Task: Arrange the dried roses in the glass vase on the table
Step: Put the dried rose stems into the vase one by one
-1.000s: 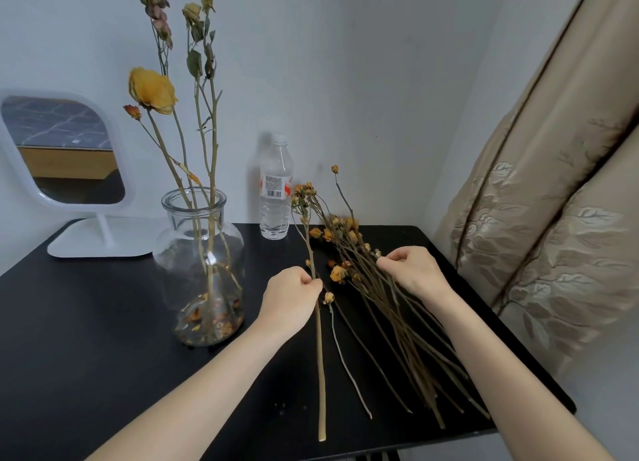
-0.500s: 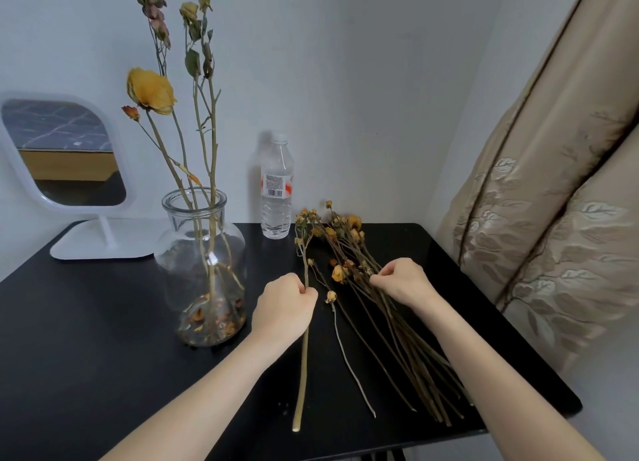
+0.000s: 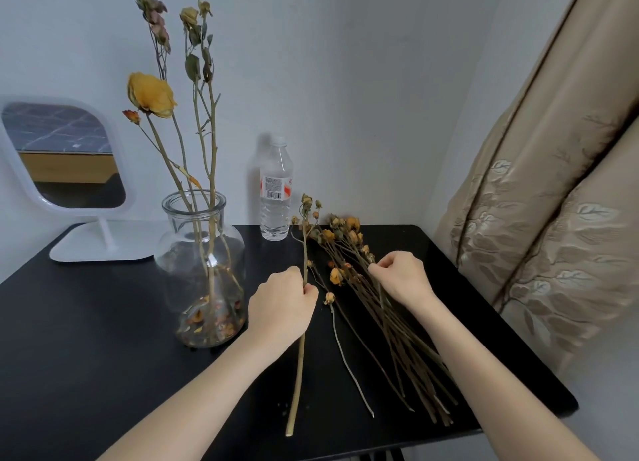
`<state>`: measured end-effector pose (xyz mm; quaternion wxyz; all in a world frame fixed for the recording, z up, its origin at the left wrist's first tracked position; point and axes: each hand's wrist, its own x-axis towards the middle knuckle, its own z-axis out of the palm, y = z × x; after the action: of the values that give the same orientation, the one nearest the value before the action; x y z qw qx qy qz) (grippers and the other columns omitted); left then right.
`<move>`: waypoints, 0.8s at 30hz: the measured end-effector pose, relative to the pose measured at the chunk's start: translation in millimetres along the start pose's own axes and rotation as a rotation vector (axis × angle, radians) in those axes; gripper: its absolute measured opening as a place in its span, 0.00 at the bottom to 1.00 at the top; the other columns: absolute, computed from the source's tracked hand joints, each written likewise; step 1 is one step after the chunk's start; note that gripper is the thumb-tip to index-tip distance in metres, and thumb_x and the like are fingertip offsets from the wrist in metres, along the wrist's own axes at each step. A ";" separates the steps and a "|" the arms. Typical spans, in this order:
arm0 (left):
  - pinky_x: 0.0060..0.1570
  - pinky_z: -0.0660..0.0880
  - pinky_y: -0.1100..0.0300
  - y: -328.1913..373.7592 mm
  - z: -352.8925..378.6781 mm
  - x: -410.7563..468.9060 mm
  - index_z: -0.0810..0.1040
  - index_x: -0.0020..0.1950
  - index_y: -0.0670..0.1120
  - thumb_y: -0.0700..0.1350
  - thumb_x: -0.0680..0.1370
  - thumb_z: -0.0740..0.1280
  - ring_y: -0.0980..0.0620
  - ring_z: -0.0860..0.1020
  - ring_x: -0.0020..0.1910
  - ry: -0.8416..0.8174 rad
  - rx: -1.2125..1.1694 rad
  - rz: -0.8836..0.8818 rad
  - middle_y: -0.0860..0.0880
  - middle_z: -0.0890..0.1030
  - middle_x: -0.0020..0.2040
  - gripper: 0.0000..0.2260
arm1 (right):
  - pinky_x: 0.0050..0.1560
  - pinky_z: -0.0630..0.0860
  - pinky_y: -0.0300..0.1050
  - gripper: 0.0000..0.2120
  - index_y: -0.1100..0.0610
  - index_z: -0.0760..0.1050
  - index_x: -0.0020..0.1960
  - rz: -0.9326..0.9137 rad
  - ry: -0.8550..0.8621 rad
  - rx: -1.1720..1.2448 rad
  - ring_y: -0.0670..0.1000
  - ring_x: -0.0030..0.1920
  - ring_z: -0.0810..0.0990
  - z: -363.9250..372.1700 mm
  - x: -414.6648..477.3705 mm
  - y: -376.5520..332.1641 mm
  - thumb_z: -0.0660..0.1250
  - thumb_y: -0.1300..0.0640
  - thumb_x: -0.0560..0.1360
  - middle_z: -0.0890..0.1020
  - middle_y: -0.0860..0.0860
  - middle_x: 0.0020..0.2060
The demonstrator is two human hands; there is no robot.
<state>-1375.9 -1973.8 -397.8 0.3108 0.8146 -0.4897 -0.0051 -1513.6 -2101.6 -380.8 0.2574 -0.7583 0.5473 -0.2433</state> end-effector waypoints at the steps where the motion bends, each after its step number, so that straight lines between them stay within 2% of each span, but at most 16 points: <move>1: 0.32 0.69 0.58 -0.1 -0.7 0.8 0.69 0.39 0.46 0.49 0.78 0.58 0.49 0.75 0.34 0.010 -0.014 0.005 0.52 0.73 0.33 0.10 | 0.34 0.72 0.38 0.05 0.56 0.77 0.43 -0.018 0.024 0.024 0.44 0.35 0.76 -3.0 -0.1 -1.9 0.67 0.54 0.74 0.79 0.49 0.35; 4: 0.31 0.67 0.58 0.8 -4.3 4.4 0.69 0.39 0.46 0.49 0.79 0.58 0.50 0.75 0.34 0.035 -0.067 0.021 0.52 0.73 0.32 0.11 | 0.31 0.67 0.35 0.03 0.54 0.77 0.44 -0.092 0.113 0.143 0.42 0.33 0.73 -11.6 -0.1 -8.5 0.67 0.55 0.74 0.76 0.46 0.32; 6: 0.30 0.66 0.59 2.2 -7.4 7.2 0.69 0.37 0.48 0.49 0.79 0.59 0.51 0.73 0.33 0.049 -0.128 0.030 0.53 0.72 0.31 0.11 | 0.31 0.65 0.33 0.04 0.54 0.76 0.42 -0.154 0.155 0.237 0.43 0.31 0.72 -17.5 -1.0 -14.5 0.67 0.55 0.74 0.75 0.46 0.30; 9: 0.33 0.67 0.59 6.7 -13.0 10.8 0.71 0.37 0.49 0.49 0.78 0.61 0.53 0.70 0.30 0.055 -0.278 0.018 0.53 0.70 0.27 0.11 | 0.33 0.68 0.33 0.06 0.51 0.76 0.39 -0.229 0.164 0.400 0.44 0.30 0.71 -26.8 -3.7 -27.3 0.68 0.54 0.74 0.74 0.46 0.28; 11: 0.35 0.68 0.59 11.6 -19.3 11.9 0.75 0.39 0.47 0.49 0.78 0.62 0.52 0.70 0.30 0.048 -0.406 0.002 0.53 0.70 0.27 0.10 | 0.36 0.70 0.34 0.05 0.49 0.77 0.39 -0.277 0.160 0.508 0.44 0.31 0.71 -33.6 -6.3 -38.8 0.68 0.54 0.74 0.75 0.48 0.29; 14: 0.41 0.71 0.57 19.5 -35.6 10.7 0.79 0.44 0.43 0.48 0.78 0.62 0.47 0.76 0.38 0.035 -0.570 0.014 0.44 0.79 0.36 0.10 | 0.33 0.68 0.36 0.03 0.49 0.78 0.42 -0.318 0.155 0.639 0.43 0.28 0.68 -44.1 -10.5 -58.9 0.68 0.53 0.74 0.72 0.49 0.29; 16: 0.45 0.72 0.58 23.2 -51.8 10.5 0.80 0.46 0.44 0.48 0.78 0.62 0.48 0.78 0.44 0.044 -0.657 0.048 0.43 0.81 0.42 0.10 | 0.28 0.65 0.34 0.02 0.49 0.79 0.44 -0.326 0.151 0.744 0.41 0.24 0.65 -51.6 -13.3 -74.6 0.68 0.53 0.74 0.70 0.48 0.27; 18: 0.38 0.70 0.61 26.0 -72.0 11.3 0.78 0.45 0.45 0.47 0.79 0.61 0.54 0.76 0.36 0.045 -0.734 0.094 0.49 0.78 0.35 0.09 | 0.24 0.63 0.33 0.02 0.51 0.80 0.45 -0.338 0.128 0.870 0.41 0.22 0.63 -58.8 -15.7 -91.7 0.68 0.54 0.74 0.69 0.45 0.23; 20: 0.31 0.64 0.62 27.1 -95.1 12.9 0.78 0.44 0.44 0.46 0.79 0.61 0.57 0.69 0.28 0.066 -0.778 0.136 0.53 0.70 0.28 0.09 | 0.22 0.62 0.33 0.02 0.52 0.80 0.46 -0.361 0.098 0.965 0.43 0.22 0.62 -65.1 -17.8 -111.4 0.69 0.55 0.74 0.68 0.45 0.22; 24: 0.27 0.70 0.68 23.7 -150.2 19.7 0.77 0.42 0.48 0.46 0.79 0.60 0.61 0.69 0.24 0.226 -0.749 0.204 0.54 0.70 0.25 0.09 | 0.21 0.60 0.34 0.01 0.53 0.80 0.44 -0.442 0.021 1.115 0.44 0.22 0.60 -69.8 -21.1 -160.5 0.69 0.56 0.74 0.67 0.46 0.23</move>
<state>-1337.5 -1922.0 -258.7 0.6368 0.5878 -0.4950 -0.0629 -1451.9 -2047.0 -224.9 0.5543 -0.6023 0.1690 -0.5490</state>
